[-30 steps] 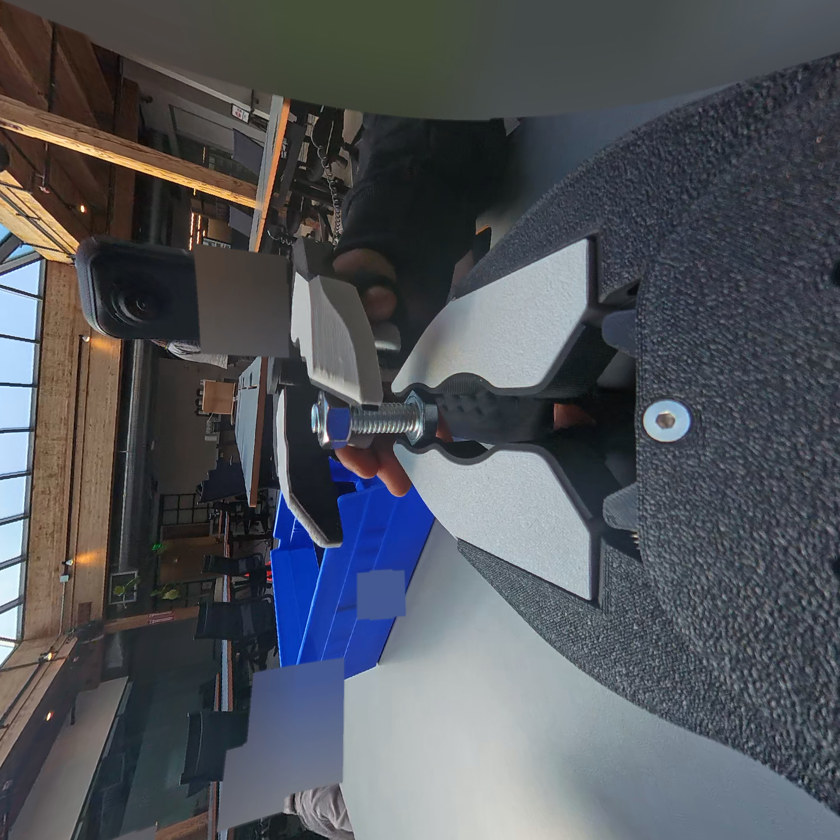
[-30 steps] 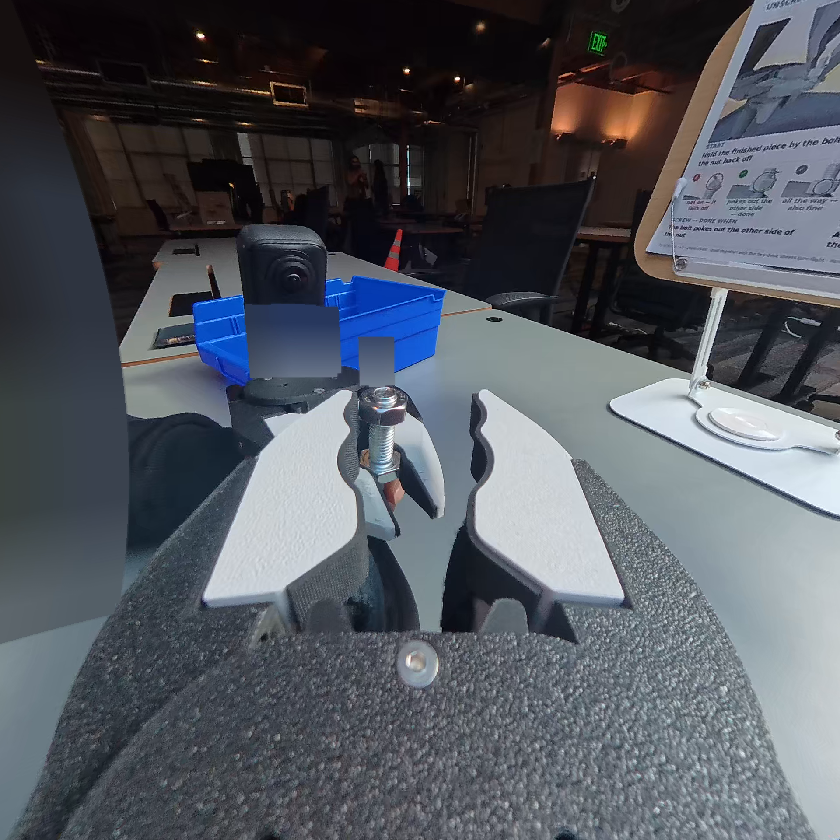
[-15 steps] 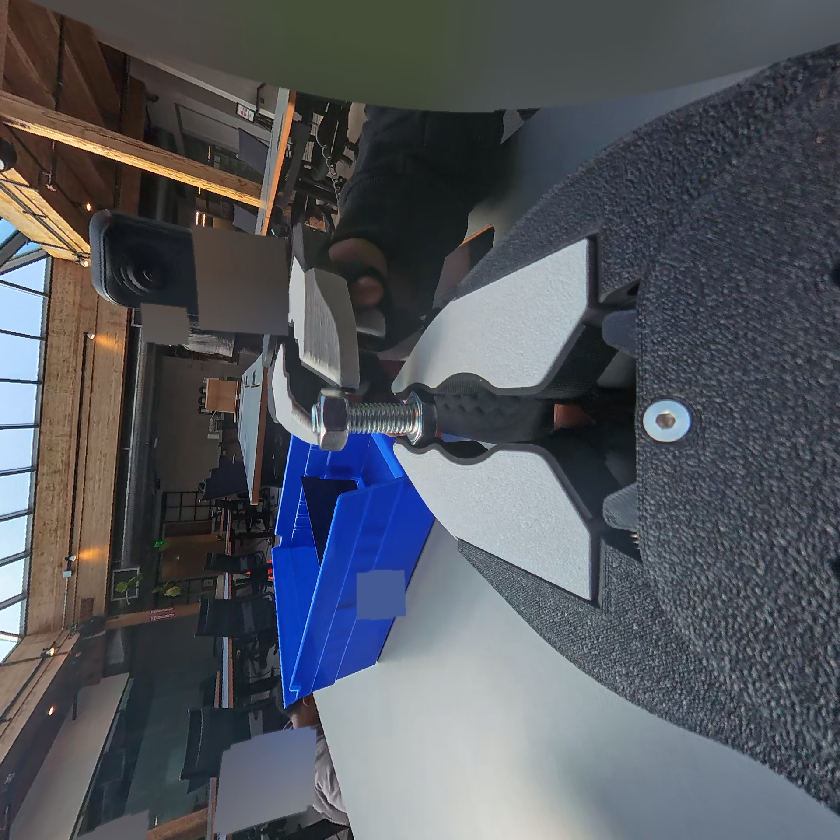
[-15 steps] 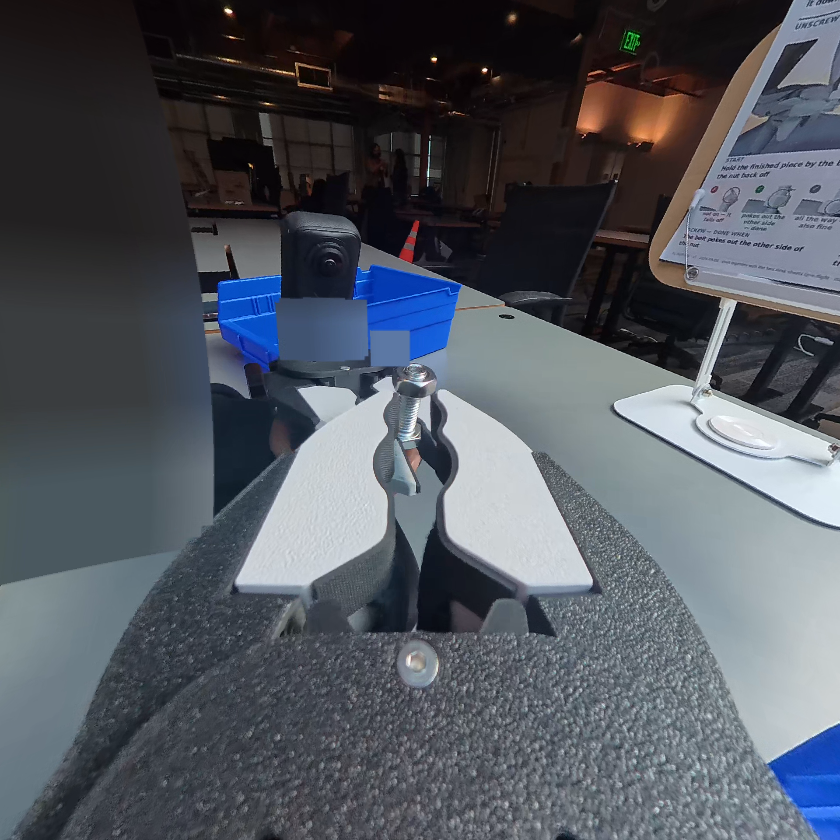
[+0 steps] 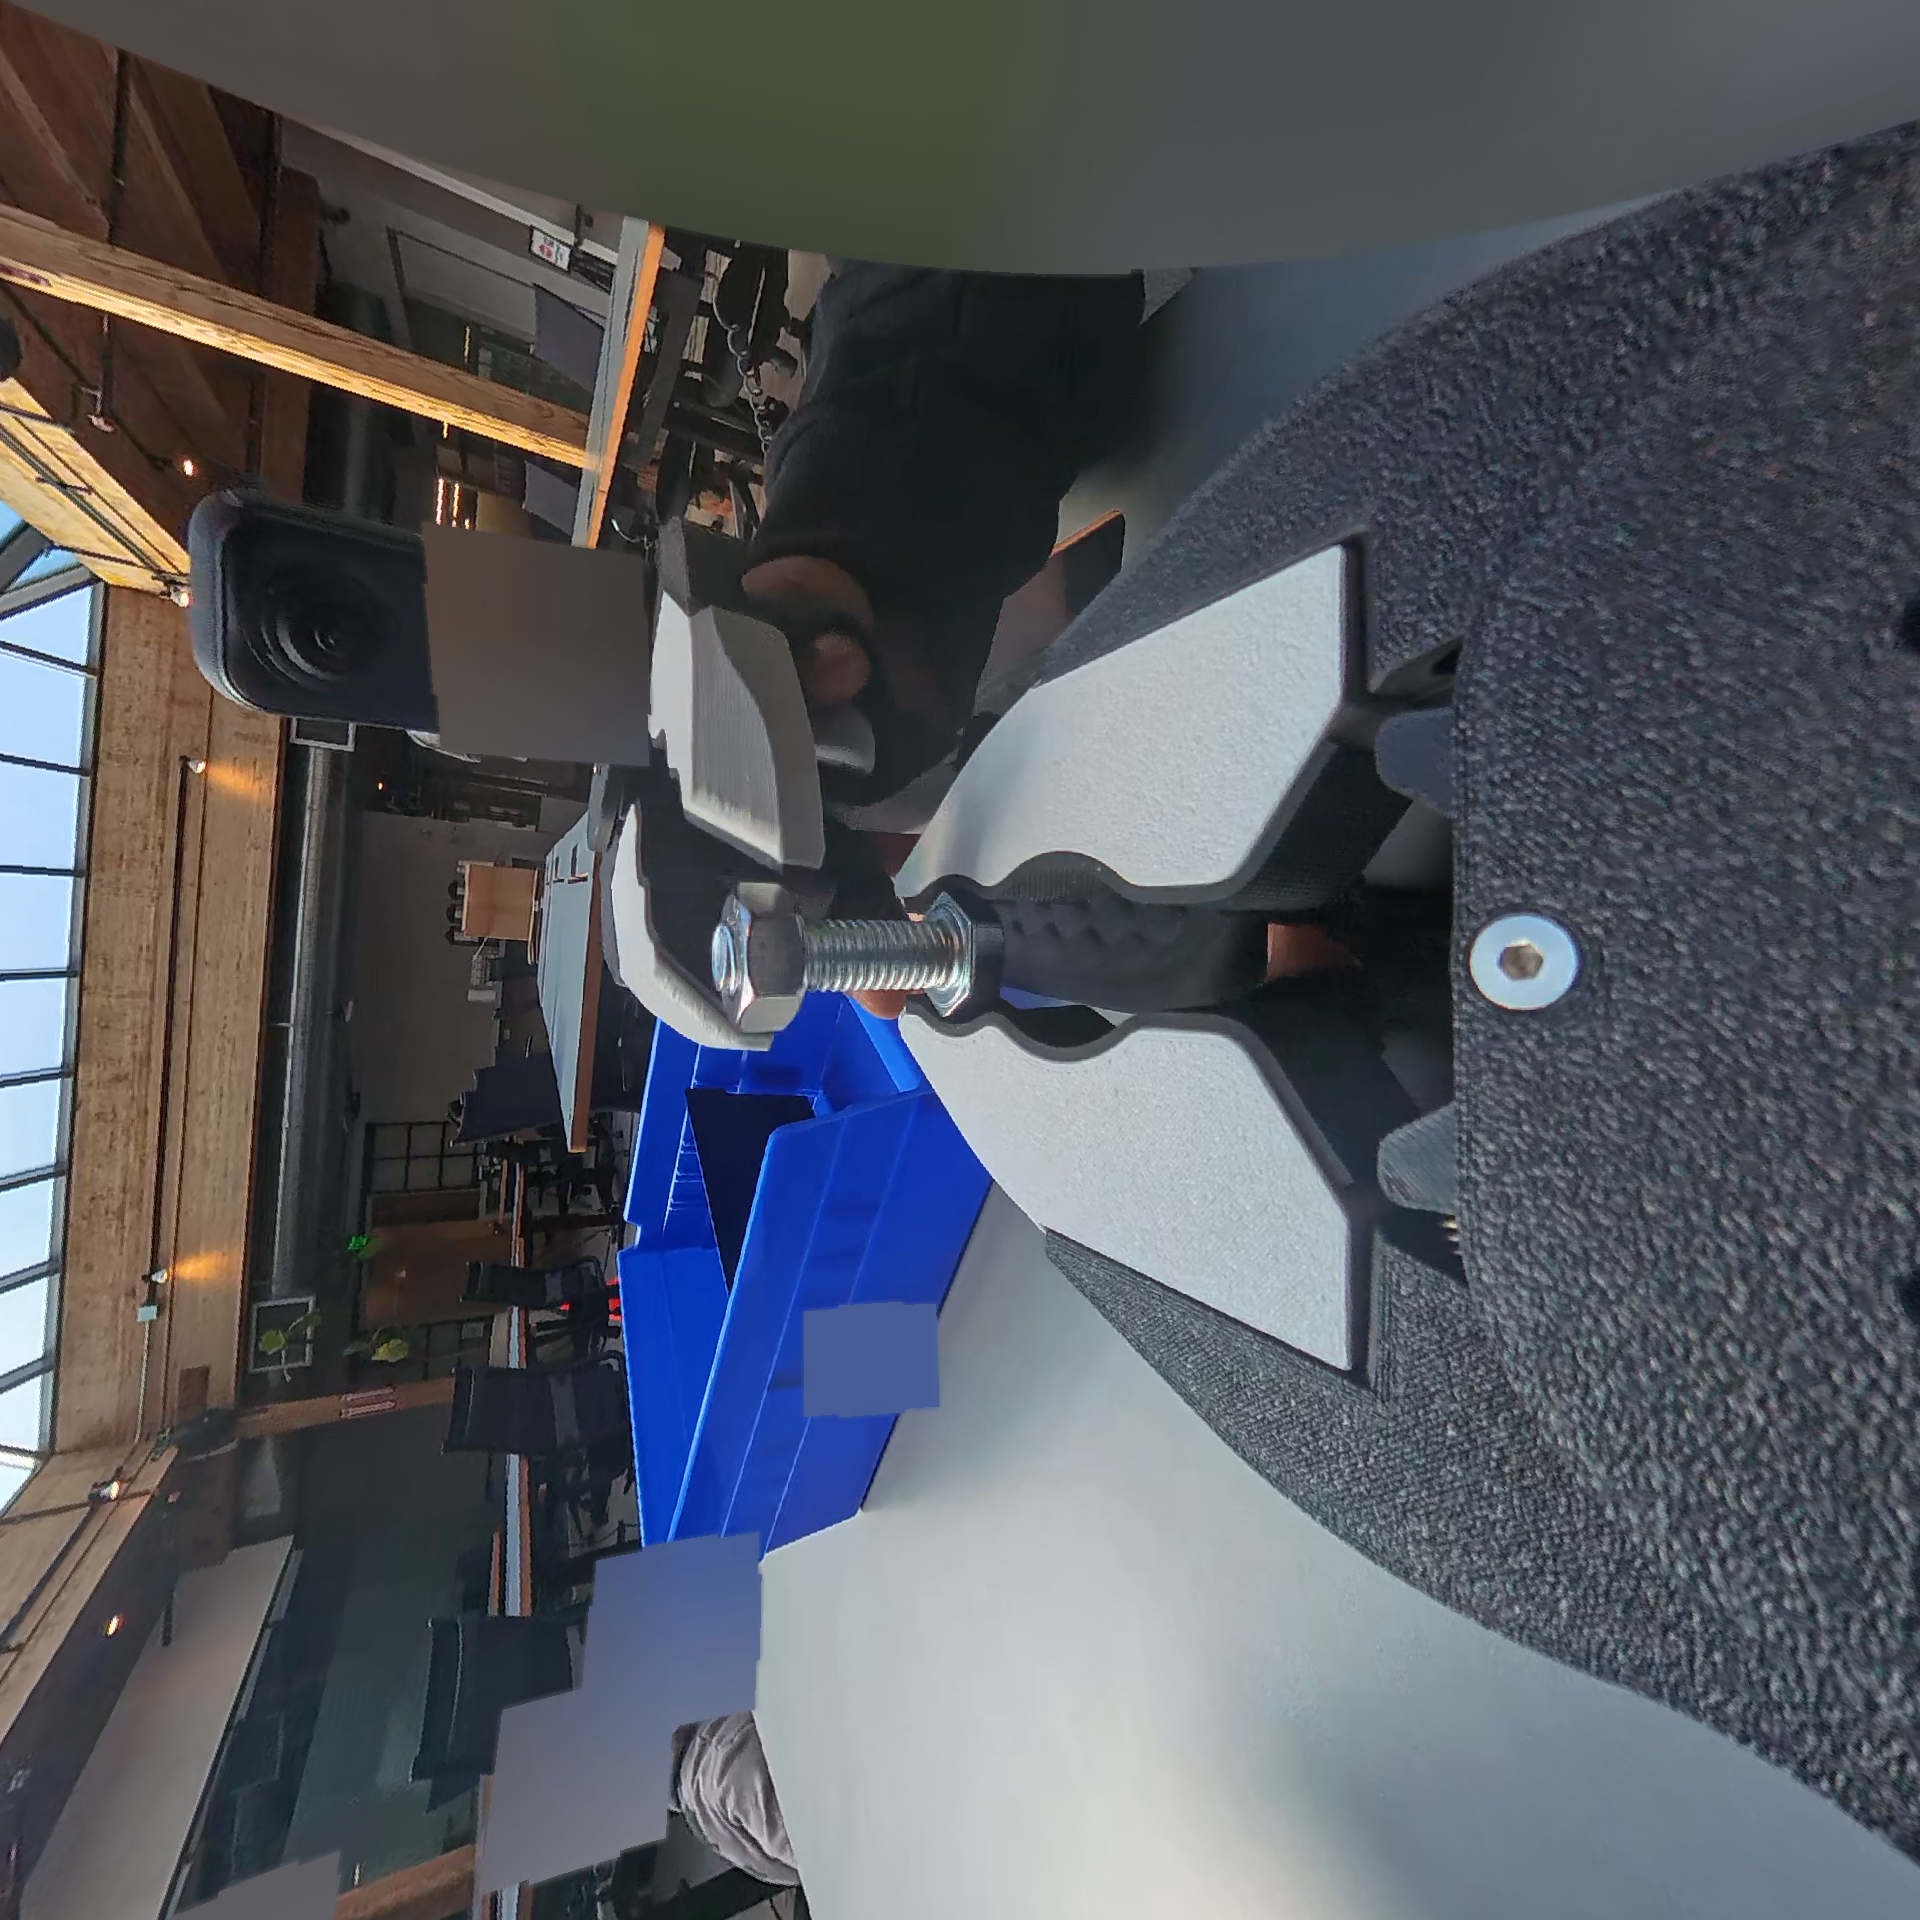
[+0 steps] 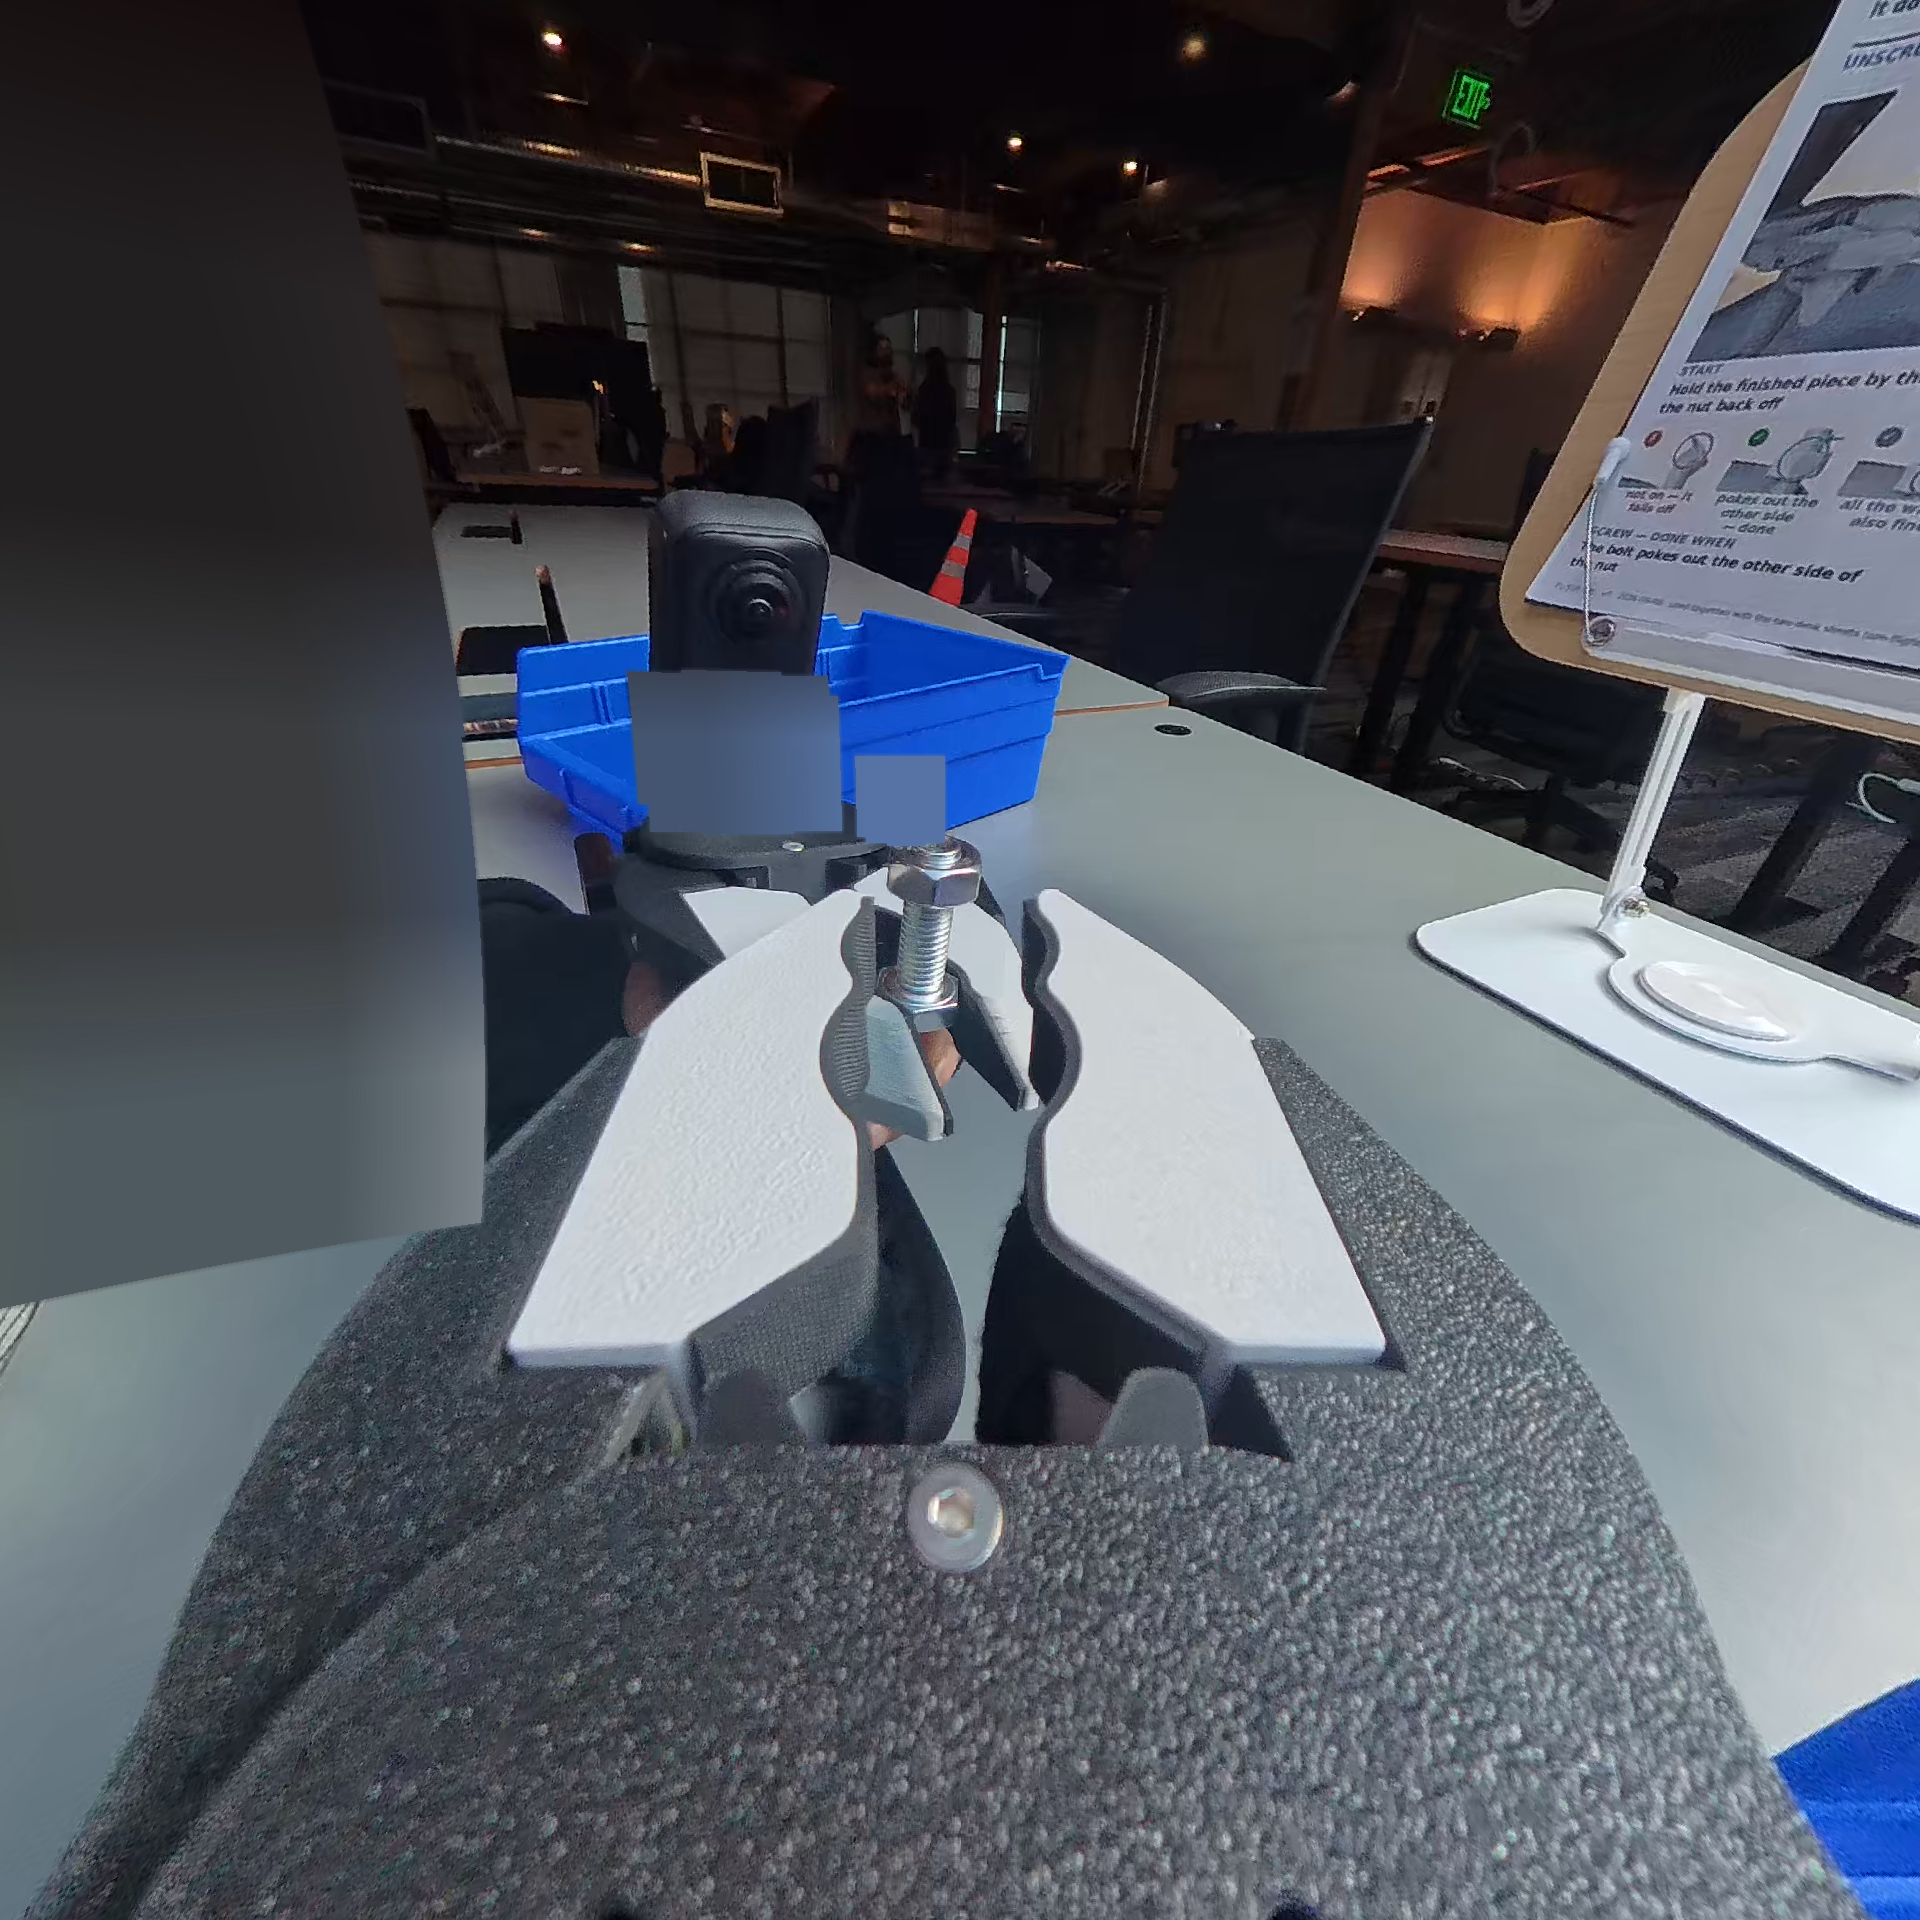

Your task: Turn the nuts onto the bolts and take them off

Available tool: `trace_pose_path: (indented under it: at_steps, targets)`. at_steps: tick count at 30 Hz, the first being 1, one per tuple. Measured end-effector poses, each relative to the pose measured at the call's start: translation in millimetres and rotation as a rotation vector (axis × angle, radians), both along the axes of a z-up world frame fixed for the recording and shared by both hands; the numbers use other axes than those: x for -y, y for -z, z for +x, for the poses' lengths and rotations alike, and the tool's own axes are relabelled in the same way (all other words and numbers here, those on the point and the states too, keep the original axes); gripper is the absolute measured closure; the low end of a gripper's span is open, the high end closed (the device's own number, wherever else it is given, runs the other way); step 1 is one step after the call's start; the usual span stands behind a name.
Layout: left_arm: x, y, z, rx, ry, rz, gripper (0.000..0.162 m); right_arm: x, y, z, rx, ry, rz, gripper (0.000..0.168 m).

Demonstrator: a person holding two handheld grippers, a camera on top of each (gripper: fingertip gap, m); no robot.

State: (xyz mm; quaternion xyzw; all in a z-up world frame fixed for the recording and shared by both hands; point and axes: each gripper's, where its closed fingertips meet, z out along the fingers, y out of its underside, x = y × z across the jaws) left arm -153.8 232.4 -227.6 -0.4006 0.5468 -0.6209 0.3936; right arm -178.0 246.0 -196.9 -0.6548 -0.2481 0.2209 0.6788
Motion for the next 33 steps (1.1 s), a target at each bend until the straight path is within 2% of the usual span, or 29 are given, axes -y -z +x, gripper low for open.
trace_pose_path:
  at_steps: [4, 8, 11, 14, 20, 23, 27, 29, 33]
  targets:
    - [0.2, 0.0, 0.0, 0.0, 0.002, 0.0, 0.147, -4.6, -5.1, -0.6, -0.071, 0.016, 0.005, 0.112]
    - [1.2, 0.7, 0.2, -0.002, 0.002, 0.011, 0.147, -17.1, -2.5, -6.8, -0.053, 0.046, 0.014, 0.108]
    - [0.8, 0.0, -0.4, 0.003, 0.002, 0.008, 0.147, -20.4, -2.2, -9.7, -0.033, 0.043, 0.014, 0.115]
    - [0.4, -0.5, -0.9, 0.006, 0.002, 0.005, 0.147, -16.7, -4.8, -6.1, -0.027, 0.048, 0.033, 0.129]
    - [-1.2, -1.3, -1.3, 0.01, -0.001, -0.005, 0.147, -5.3, -4.8, 1.9, -0.012, 0.052, 0.039, 0.14]
    - [-0.9, -1.5, -1.5, 0.012, 0.001, -0.004, 0.147, -3.9, -5.2, 7.2, -0.001, 0.072, 0.053, 0.161]
    - [-1.5, -1.8, -1.8, 0.014, -0.002, -0.005, 0.148, -3.7, -6.0, 11.4, -0.006, 0.079, 0.054, 0.164]
    - [-1.7, -1.8, -1.9, 0.014, -0.002, -0.006, 0.147, -3.3, -7.0, 11.7, -0.011, 0.078, 0.055, 0.157]
    - [-1.5, -1.7, -1.8, 0.013, -0.002, -0.005, 0.147, -4.8, -5.9, 4.0, -0.023, 0.046, 0.035, 0.126]
